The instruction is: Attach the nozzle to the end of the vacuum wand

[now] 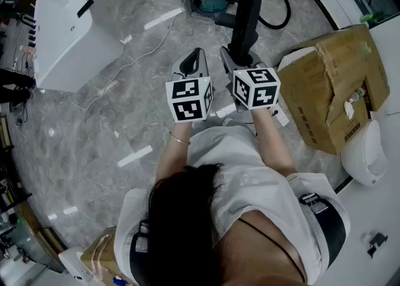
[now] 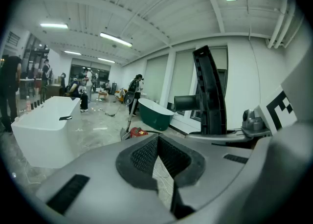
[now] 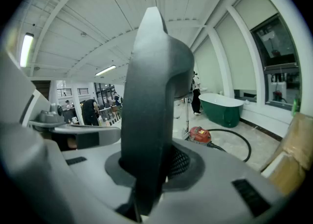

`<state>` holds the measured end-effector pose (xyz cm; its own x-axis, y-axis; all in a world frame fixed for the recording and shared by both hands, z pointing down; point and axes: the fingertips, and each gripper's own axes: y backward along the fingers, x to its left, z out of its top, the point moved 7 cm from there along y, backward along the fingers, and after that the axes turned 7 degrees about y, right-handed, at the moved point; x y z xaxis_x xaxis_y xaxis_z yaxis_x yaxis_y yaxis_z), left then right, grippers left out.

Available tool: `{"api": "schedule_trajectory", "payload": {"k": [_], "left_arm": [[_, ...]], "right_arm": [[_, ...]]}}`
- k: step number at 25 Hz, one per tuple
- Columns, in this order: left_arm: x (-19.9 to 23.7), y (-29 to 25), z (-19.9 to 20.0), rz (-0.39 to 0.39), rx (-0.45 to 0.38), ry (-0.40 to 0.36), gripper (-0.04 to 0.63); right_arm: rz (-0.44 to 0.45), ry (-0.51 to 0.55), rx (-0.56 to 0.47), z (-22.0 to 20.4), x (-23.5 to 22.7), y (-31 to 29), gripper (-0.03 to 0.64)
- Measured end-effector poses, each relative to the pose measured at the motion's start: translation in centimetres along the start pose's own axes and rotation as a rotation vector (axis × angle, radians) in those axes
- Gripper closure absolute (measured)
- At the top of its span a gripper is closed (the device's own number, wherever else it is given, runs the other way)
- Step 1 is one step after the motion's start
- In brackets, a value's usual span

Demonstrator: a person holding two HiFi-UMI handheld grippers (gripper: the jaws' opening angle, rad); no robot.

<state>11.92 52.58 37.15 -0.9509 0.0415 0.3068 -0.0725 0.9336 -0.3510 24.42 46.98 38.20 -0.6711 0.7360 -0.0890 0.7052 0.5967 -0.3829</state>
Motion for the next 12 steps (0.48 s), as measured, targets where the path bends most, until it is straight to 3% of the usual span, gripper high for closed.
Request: {"api": "schedule_trajectory", "payload": {"k": [12], "left_arm": [[2.8, -2.0, 1.2, -0.032, 0.025, -0.029, 0.592]], "right_arm": [[-0.031, -0.022, 0.034, 0.6, 1.2, -3.8, 0.531]]}}
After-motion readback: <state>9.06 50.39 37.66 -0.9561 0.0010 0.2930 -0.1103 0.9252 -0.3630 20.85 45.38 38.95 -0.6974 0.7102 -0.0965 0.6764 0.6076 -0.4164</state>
